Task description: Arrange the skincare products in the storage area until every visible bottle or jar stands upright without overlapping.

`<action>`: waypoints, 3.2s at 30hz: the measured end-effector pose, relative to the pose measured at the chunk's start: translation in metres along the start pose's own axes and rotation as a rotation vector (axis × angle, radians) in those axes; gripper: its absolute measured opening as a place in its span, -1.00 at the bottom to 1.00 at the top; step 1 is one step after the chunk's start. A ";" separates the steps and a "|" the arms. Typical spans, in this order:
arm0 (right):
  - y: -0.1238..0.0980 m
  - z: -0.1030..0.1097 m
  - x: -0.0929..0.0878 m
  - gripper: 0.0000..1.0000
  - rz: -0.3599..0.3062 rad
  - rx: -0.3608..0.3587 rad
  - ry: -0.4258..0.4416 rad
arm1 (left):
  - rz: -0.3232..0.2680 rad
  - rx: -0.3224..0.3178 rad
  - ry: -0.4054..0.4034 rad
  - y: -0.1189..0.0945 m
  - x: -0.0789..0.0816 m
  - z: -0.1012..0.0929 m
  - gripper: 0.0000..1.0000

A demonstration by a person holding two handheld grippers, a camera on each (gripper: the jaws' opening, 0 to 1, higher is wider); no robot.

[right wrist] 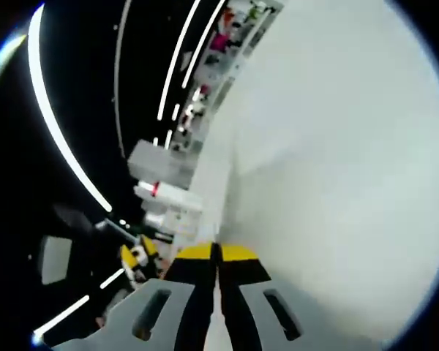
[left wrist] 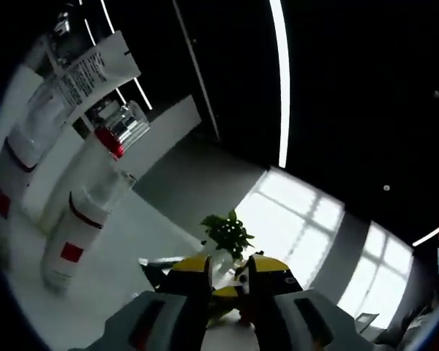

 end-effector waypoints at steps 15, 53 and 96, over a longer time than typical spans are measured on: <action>0.000 -0.023 0.046 -0.63 -0.086 -0.175 -0.326 | 0.005 -0.003 0.004 -0.003 -0.007 -0.003 -0.60; 0.056 -0.008 0.016 -0.22 -0.021 -0.670 -0.990 | 0.024 0.015 0.008 0.006 -0.007 0.003 -0.61; 0.065 0.013 0.018 0.42 -0.133 -0.450 -0.997 | 0.110 0.258 0.412 0.014 -0.013 0.003 -0.35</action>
Point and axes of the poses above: the point that each gripper's makers call its tool centre point, and the gripper's own axes: y roughly forward along the fingers, z roughly to its left, x roughly out of its top, the point moved 8 cm from there along -y, roughly backward along the fingers, and after that the axes turned 11 degrees about x, right-handed, at the moved point
